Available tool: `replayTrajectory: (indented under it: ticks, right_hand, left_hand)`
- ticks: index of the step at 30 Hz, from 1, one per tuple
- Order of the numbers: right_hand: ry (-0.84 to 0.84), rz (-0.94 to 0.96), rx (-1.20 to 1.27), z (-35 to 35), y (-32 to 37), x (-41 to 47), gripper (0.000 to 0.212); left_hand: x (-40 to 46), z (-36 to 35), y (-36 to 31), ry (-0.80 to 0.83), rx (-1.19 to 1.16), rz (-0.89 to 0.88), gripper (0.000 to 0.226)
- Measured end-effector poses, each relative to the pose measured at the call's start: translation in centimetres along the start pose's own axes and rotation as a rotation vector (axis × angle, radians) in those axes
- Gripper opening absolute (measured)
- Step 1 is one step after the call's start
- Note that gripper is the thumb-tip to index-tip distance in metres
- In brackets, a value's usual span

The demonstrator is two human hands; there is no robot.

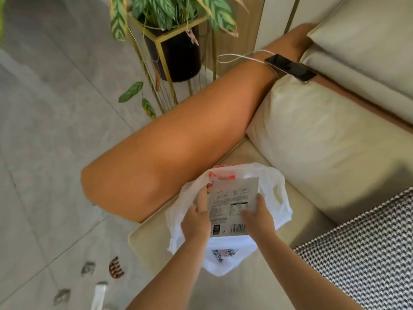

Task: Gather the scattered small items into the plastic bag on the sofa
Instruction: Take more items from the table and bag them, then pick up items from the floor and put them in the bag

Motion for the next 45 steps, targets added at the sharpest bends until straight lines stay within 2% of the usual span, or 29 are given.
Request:
replayTrajectory:
  ticks: [3,6,8,9,11,14,16,17,19,20,25,27,29,31,34,37,45]
  right_hand:
    - [-0.005,0.025,0.028,-0.1,-0.4,1.0,0.059]
    - [0.011,0.047,0.025,-0.6,-0.5,1.4,0.06]
    - [0.032,0.05,0.003,-1.0,-0.5,1.4,0.058]
    - [0.034,0.053,0.001,-1.0,-0.4,1.3,0.056]
    - [0.031,0.066,-0.005,-1.1,-0.2,1.3,0.051]
    - [0.029,0.091,-0.016,-1.1,0.2,1.5,0.046]
    - [0.027,0.101,-0.02,-1.2,0.3,1.8,0.047]
    - [0.023,0.103,-0.023,-1.3,0.2,2.0,0.048]
    - [0.024,0.084,-0.015,-1.5,0.0,2.2,0.053]
    - [0.031,0.063,0.007,-1.8,-0.1,2.3,0.054]
    - [0.078,0.0,0.109,-4.6,0.5,1.7,0.065]
    - [0.061,0.025,-0.023,-4.8,0.9,1.5,0.074]
    - [0.059,0.063,-0.315,-4.7,0.7,1.4,0.076]
    - [0.163,0.119,-0.585,-5.9,0.2,0.8,0.067]
    - [0.331,0.096,-0.665,-7.3,-1.5,-0.2,0.045]
    - [0.339,0.102,-0.667,-6.7,-2.0,-1.2,0.042]
    - [0.346,0.375,-0.818,-4.7,-0.4,-6.2,0.037]
  left_hand:
    - [0.5,-0.1,0.0,-0.081,0.034,-0.025,0.019]
    - [0.1,0.5,-1.3,-0.151,0.123,-0.211,0.033]
    - [-0.9,1.7,-1.8,-0.273,0.315,-0.314,0.029]
    - [-1.3,2.7,-1.4,-0.351,0.377,-0.304,0.028]
    - [-1.3,4.5,0.5,-0.417,0.377,-0.145,0.043]
    - [0.8,4.2,4.0,-0.191,0.372,0.096,0.078]
    - [1.9,3.0,6.0,-0.008,0.283,0.186,0.077]
    - [2.2,2.6,6.5,0.04,0.225,0.188,0.066]
    - [2.3,3.4,6.1,0.004,0.184,0.117,0.041]
    - [2.1,4.1,5.6,-0.034,0.172,0.076,0.037]
    - [1.9,6.9,3.2,-0.081,0.044,-0.045,0.04]
    - [2.3,7.5,2.7,-0.063,0.003,-0.053,0.04]
    - [2.6,7.5,2.6,-0.026,-0.021,-0.025,0.037]
    - [2.6,7.3,2.8,-0.013,-0.002,-0.004,0.037]
    - [2.5,7.8,3.3,-0.08,0.033,-0.029,0.041]
    - [2.0,8.4,4.2,-0.131,0.051,-0.037,0.046]
    - [-2.8,9.6,5.1,-0.171,0.001,-0.045,0.054]
Point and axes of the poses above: each hand's wrist, its own x-axis towards the middle knuckle, its own z-axis out of the back of the hand, y = z × x, the point moved 10 cm from there along x, towards the middle knuckle, and after that the axes turned 7 degrees about x, right-handed, at the moved point
